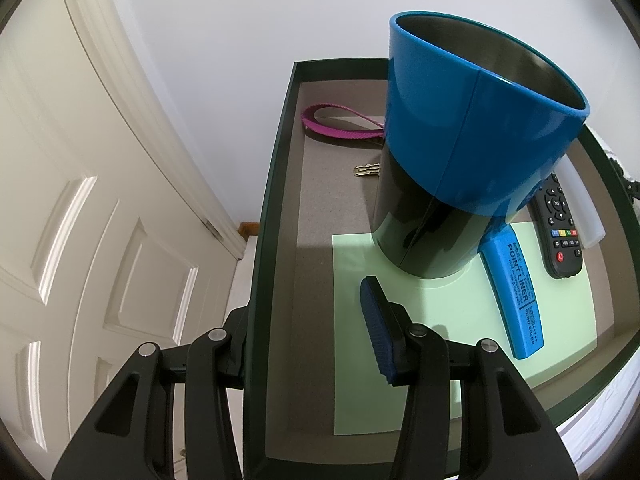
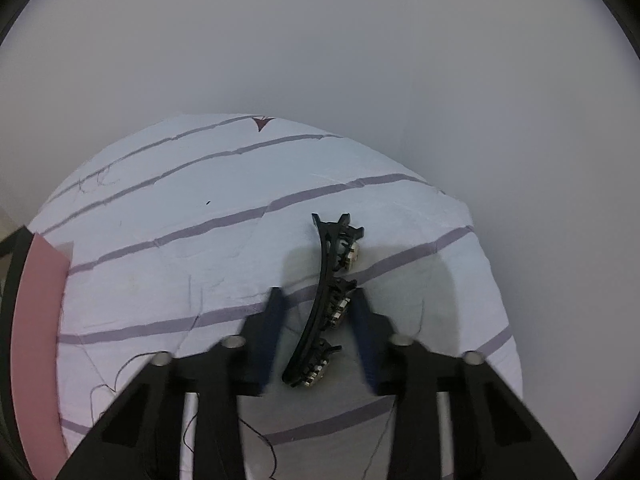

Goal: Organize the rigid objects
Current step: 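Close the right tool on the black hair clip, then carry the hair clip with the right tool over the box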

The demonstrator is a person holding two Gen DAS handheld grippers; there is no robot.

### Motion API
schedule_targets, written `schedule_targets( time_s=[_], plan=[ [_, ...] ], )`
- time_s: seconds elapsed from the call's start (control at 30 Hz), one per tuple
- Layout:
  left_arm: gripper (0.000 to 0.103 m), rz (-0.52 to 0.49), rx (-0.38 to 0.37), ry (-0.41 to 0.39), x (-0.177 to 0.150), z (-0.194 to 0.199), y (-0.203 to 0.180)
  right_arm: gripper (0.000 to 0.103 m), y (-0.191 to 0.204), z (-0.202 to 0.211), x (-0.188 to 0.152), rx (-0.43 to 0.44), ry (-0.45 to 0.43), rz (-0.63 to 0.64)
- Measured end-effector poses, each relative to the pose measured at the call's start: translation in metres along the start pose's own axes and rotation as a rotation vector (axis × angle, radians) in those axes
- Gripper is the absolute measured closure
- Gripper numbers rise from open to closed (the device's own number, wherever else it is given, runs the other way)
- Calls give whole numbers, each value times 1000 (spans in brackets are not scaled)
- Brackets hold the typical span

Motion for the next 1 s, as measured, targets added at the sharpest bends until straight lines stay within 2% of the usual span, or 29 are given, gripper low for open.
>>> schedule_targets(
  time_s=[0.1,0.3,0.5,0.73,1.0],
  plan=[
    [57,0,2,0,0,0,-1,86,-1,2,-1,20,0,0],
    [57,0,1,2,0,0,-1,86,0,13,-9,74,-19,-1],
    [57,1,1,2,0,0,-1,86,16,42,-17,169,-79,16],
    [57,3,-2,3,1,0,0,86,71,96,-21,330,-154,116],
    [57,4,-3,2,1,0,0,86,163,135,-41,497,-143,307]
  ],
)
Point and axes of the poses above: each gripper's, at about its wrist camera, not at the fingertips, and z roughly against the way its jaws point, y to its left, x to its top, the point moved 2 cm from there along -z, roughly the way its jaws point, and after that the axes turned 1 degree about x, right-handed, at the moved point
